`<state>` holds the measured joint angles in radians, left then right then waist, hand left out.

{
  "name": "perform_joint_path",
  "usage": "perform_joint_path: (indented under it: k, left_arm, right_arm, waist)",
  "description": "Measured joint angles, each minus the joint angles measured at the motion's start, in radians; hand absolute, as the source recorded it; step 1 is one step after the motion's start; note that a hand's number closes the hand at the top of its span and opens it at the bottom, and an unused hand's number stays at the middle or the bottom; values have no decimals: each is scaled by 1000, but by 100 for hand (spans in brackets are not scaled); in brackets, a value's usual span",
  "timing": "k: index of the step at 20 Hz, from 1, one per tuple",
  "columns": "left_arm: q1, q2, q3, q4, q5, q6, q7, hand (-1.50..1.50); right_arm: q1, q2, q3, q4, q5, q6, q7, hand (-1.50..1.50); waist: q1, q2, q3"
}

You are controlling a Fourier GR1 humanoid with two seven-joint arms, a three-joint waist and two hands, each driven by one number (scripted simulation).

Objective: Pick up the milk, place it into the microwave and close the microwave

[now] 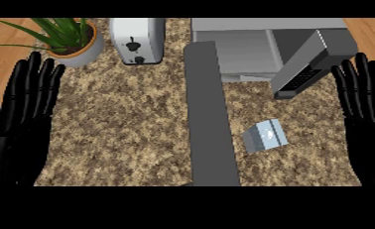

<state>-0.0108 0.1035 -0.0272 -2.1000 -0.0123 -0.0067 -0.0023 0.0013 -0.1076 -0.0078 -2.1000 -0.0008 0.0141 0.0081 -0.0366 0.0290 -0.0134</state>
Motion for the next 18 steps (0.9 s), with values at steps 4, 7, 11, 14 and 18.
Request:
perform_joint_path:
  k: [4,7,11,14,18]
  left_arm:
    - [4,-6,6,22,23,-15,6,-150]
    - [24,-29,18,79,66,-7,-27,-150]
    - [88,-75,6,92,160,20,-24,-150]
    - [175,-90,-32,81,193,20,-65,-150]
    - [239,-96,-50,99,207,4,-124,-150]
  right_arm:
    - [56,2,13,-80,5,6,38,-150]
    - [136,14,71,-159,12,25,63,-150]
    - [223,22,122,-208,-11,49,109,-150]
    - [287,24,145,-224,-7,68,98,-150]
    - [376,36,164,-235,-1,82,64,-150]
  waist:
    - [20,-19,9]
    - [23,-25,10]
    - [28,-29,12]
    - [32,-30,13]
    - [33,-31,13]
